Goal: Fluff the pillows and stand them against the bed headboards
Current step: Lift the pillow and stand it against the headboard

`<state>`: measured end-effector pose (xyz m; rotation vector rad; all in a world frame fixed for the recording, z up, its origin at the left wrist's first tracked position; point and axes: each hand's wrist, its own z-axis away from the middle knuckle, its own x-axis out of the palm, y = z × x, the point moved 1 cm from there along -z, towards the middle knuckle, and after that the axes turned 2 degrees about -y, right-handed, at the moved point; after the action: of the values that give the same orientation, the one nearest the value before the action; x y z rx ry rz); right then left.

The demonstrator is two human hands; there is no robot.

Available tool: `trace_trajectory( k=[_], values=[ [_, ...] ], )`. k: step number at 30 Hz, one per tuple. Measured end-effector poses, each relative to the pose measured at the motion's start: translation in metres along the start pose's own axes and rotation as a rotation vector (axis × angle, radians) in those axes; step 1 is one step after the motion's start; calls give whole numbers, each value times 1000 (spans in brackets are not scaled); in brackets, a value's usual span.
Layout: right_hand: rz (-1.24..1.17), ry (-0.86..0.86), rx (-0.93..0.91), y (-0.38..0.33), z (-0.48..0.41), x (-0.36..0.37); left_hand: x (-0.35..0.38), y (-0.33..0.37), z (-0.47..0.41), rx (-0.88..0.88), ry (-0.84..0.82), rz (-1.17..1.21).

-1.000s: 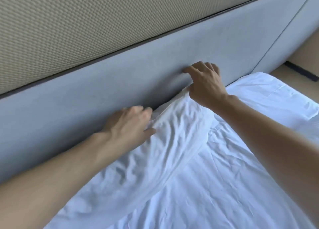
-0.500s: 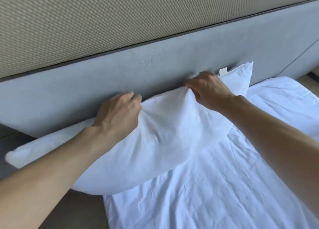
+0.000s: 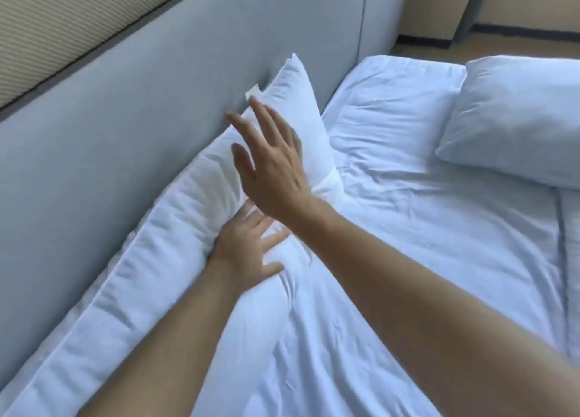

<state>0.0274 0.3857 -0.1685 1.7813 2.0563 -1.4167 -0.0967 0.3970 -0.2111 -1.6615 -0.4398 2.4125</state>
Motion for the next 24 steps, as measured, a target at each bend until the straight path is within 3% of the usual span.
trace_trajectory(
  k=[2, 5, 7, 9, 10, 13, 14, 16, 19, 21, 24],
  values=[
    [-170, 33, 445, 35, 39, -3, 10, -20, 11, -42, 17, 16],
    [-328, -225, 924, 82, 86, 11, 14, -17, 10, -108, -19, -28],
    [-430, -301, 974, 90, 94, 34, -3, 3, -7, -210, -173, -111],
    [-530, -318, 953, 90, 93, 53, -28, 22, -39, -263, -208, -167],
    [-610, -332, 953, 91, 91, 50, -40, 29, -55, -243, -185, -191],
    [-849, -291, 930, 122, 94, 34, -46, 35, -115, -109, 136, -164],
    [-886, -284, 908, 129, 96, 29, -45, 28, -133, -45, 165, -195],
    [-815, -190, 868, 154, 100, 32, -32, -5, -158, 4, 81, -323],
    [-556, 0, 1183, 212, 93, 54, -22, -61, -165, -76, 91, -263],
    [-417, -31, 1326, 251, 79, 59, -13, -76, -159, -58, 99, -217],
    [-438, -143, 1373, 284, 55, 66, -4, -80, -156, -44, 171, -233]
  ],
)
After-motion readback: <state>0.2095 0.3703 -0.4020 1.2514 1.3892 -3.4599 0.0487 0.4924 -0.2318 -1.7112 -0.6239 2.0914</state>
